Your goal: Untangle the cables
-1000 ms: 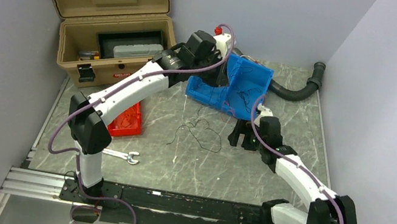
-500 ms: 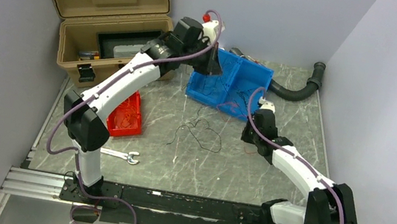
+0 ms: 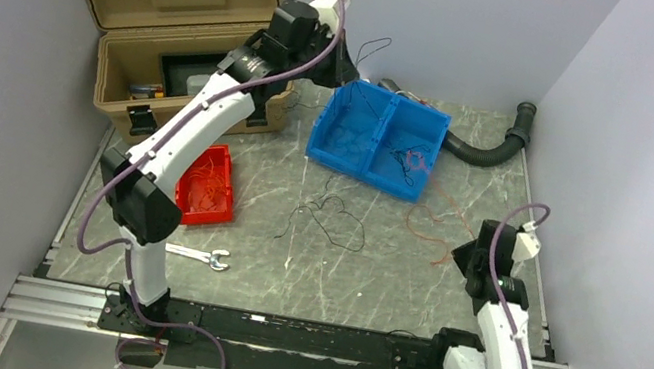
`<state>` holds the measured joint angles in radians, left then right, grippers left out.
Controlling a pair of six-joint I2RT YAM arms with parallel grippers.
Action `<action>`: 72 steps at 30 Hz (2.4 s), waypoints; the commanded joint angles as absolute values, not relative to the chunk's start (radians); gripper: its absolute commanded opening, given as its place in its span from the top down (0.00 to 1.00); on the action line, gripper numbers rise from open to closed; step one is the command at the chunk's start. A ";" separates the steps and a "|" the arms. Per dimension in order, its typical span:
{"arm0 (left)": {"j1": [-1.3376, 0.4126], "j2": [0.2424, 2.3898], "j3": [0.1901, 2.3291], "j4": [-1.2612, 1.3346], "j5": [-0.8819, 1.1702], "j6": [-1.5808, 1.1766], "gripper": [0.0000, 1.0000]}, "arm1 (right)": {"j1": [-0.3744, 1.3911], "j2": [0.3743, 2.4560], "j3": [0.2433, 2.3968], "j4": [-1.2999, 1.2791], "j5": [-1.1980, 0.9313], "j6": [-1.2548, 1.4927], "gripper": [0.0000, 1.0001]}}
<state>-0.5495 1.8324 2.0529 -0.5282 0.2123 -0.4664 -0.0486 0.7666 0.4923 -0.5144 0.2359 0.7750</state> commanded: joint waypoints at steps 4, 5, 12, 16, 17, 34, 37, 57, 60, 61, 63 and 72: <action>-0.539 1.796 2.016 -0.396 0.052 -0.520 1.00 | -0.117 0.614 0.514 -0.726 0.370 0.973 1.00; -0.533 1.792 2.023 -0.413 0.022 -0.512 1.00 | -0.122 0.587 0.515 -0.747 0.390 0.996 1.00; -0.401 1.663 1.924 -0.419 -0.029 -0.506 1.00 | -0.140 0.433 0.491 -0.768 0.451 1.050 1.00; -0.394 1.641 1.928 -0.387 0.088 -0.490 1.00 | -0.140 0.478 0.516 -0.666 0.324 0.879 1.00; -0.404 1.650 1.935 -0.376 0.139 -0.500 1.00 | -0.140 0.496 0.526 -0.656 0.291 0.849 1.00; -0.622 2.079 1.968 0.494 0.580 -0.981 1.00 | -0.123 0.525 0.588 -0.548 -0.234 0.623 1.00; -0.631 2.277 2.106 0.687 0.603 -1.198 1.00 | -0.123 0.495 0.600 -0.581 -0.204 0.615 1.00; -0.613 2.221 1.900 0.458 0.402 -0.958 1.00 | -0.123 0.511 0.588 -0.593 -0.165 0.610 1.00; -0.619 2.123 1.854 0.302 0.287 -0.782 1.00 | -0.123 0.508 0.582 -0.596 -0.164 0.612 1.00; -0.625 2.105 1.857 0.242 0.242 -0.719 1.00 | -0.122 0.507 0.579 -0.595 -0.165 0.612 1.00; -0.645 2.083 1.882 0.125 0.140 -0.596 1.00 | -0.124 0.507 0.576 -0.597 -0.165 0.613 1.00; -0.790 2.166 2.188 -0.275 -0.275 -0.137 1.00 | -0.122 0.510 0.581 -0.603 -0.158 0.615 1.00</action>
<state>-0.7288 2.1120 2.0533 -0.0475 -0.0433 -0.4057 -0.1257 0.5102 0.5713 -0.5987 -0.1753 0.6205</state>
